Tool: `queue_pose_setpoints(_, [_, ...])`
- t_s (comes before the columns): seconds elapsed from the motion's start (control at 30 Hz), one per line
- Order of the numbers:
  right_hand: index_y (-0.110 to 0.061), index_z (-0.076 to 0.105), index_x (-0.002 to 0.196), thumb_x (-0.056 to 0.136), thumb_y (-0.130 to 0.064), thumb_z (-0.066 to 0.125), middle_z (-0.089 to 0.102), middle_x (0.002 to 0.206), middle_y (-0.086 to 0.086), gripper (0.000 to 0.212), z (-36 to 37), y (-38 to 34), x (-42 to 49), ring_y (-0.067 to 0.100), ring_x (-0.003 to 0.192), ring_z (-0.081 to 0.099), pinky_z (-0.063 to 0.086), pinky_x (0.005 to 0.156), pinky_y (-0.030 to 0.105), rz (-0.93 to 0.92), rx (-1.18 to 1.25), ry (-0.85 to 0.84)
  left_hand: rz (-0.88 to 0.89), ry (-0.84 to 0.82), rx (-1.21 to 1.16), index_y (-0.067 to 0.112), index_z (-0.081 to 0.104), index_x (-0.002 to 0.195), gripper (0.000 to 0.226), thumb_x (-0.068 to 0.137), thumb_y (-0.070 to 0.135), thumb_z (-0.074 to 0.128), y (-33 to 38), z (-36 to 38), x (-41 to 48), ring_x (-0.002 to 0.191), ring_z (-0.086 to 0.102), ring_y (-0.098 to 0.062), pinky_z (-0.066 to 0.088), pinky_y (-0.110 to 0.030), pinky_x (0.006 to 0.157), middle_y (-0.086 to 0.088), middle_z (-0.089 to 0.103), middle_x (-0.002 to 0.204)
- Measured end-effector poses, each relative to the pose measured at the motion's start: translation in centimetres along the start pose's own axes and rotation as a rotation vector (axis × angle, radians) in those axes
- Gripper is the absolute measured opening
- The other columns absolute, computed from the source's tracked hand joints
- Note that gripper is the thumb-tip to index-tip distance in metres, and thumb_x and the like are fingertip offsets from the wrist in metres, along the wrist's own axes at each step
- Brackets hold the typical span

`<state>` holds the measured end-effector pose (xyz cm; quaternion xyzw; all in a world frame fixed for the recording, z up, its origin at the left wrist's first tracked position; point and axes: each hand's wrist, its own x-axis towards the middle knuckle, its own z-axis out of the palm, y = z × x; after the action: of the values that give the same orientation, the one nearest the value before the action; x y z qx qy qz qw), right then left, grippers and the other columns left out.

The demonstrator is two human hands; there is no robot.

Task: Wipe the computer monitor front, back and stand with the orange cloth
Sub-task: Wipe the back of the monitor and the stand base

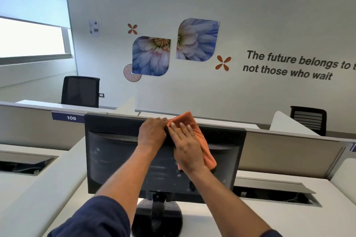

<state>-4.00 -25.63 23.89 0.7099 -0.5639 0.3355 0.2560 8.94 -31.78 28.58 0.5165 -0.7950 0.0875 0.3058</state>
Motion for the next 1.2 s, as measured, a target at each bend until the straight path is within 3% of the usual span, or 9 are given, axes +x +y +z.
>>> queue_pose_setpoints(0.2, [-0.027,0.032,0.15,0.083,-0.029,0.052,0.035,0.155,-0.006,0.07,-2.4,5.3,-1.3,0.021,0.146,0.024,0.02,0.117,0.055,-0.277,-0.253,-0.289,0.018,-0.027,0.011,0.032,0.066,0.117,0.028,0.098,0.037,0.046,-0.7,0.1,0.4,0.107,0.062,-0.019,0.048,-0.032,0.084,0.008,0.069,0.113])
queue_pose_setpoints(0.3, [-0.04,0.021,0.151,0.081,-0.037,0.053,0.014,0.161,-0.011,0.077,-4.1,8.9,-4.0,0.018,0.15,0.004,0.015,0.115,0.061,0.036,-0.228,-0.224,0.015,-0.049,-0.019,0.028,0.064,0.12,0.03,0.098,0.039,0.047,0.2,0.8,0.5,0.112,0.059,-0.018,0.047,-0.032,0.089,0.007,0.068,0.117])
queue_pose_setpoints(0.37, [-0.037,0.024,0.151,0.082,-0.032,0.046,0.011,0.163,-0.007,0.073,-4.7,10.7,-5.2,0.023,0.15,0.005,0.023,0.114,0.059,0.292,-0.124,-0.11,0.016,-0.051,-0.022,0.026,0.064,0.12,0.03,0.099,0.039,0.047,0.4,1.0,0.6,0.112,0.058,-0.018,0.047,-0.031,0.089,0.007,0.068,0.117])
queue_pose_setpoints(0.53, [-0.016,0.044,0.143,0.085,-0.012,0.051,0.041,0.15,0.008,0.058,-3.6,9.1,-2.4,0.043,0.139,0.03,0.031,0.109,0.06,0.536,-0.041,0.048,0.034,-0.014,0.028,0.025,0.061,0.111,0.023,0.1,0.037,0.044,0.5,0.6,0.2,0.102,0.059,-0.017,0.043,-0.027,0.078,0.006,0.068,0.103])
queue_pose_setpoints(0.67, [-0.014,0.046,0.141,0.076,-0.007,0.044,0.044,0.148,0.009,0.066,-2.6,4.4,0.1,0.045,0.139,0.029,0.018,0.114,0.063,0.377,-0.036,-0.064,0.001,-0.002,0.023,0.024,0.062,0.104,0.019,0.098,0.035,0.048,0.3,0.3,-0.1,0.099,0.06,-0.018,0.042,-0.029,0.072,0.005,0.068,0.099])
queue_pose_setpoints(0.8, [-0.022,0.019,0.154,0.08,-0.009,0.044,0.011,0.162,0.0,0.08,-1.3,1.8,-0.2,0.035,0.148,-0.007,0.001,0.116,0.062,0.107,-0.035,-0.239,-0.006,0.003,0.002,0.026,0.066,0.103,0.02,0.094,0.028,0.047,0.2,0.0,0.0,0.097,0.062,-0.021,0.042,-0.032,0.071,0.003,0.07,0.1])
queue_pose_setpoints(0.87, [-0.029,0.016,0.154,0.079,-0.013,0.048,0.005,0.163,-0.005,0.084,-1.4,2.7,-1.6,0.027,0.149,-0.011,0.001,0.117,0.06,0.073,-0.051,-0.211,0.007,-0.011,-0.011,0.029,0.066,0.109,0.024,0.096,0.031,0.046,0.2,0.0,-0.2,0.101,0.061,-0.02,0.043,-0.032,0.075,0.005,0.069,0.106])
queue_pose_setpoints(1.07, [-0.028,0.027,0.152,0.084,-0.008,0.057,0.012,0.162,-0.007,0.077,-3.3,8.6,-4.9,0.022,0.15,0.005,0.021,0.111,0.066,0.614,0.05,0.088,0.025,-0.008,-0.078,0.026,0.062,0.125,0.034,0.099,0.039,0.047,0.5,0.0,-0.4,0.116,0.055,-0.018,0.041,-0.032,0.098,0.007,0.065,0.122])
queue_pose_setpoints(1.2, [-0.027,0.024,0.153,0.089,-0.002,0.056,0.006,0.162,-0.009,0.076,-3.4,11.1,-5.7,0.021,0.15,0.001,0.018,0.116,0.058,0.687,0.159,0.177,0.002,0.011,-0.082,0.025,0.066,0.122,0.032,0.098,0.037,0.049,0.9,0.0,-0.3,0.112,0.058,-0.02,0.042,-0.033,0.097,0.006,0.068,0.118])
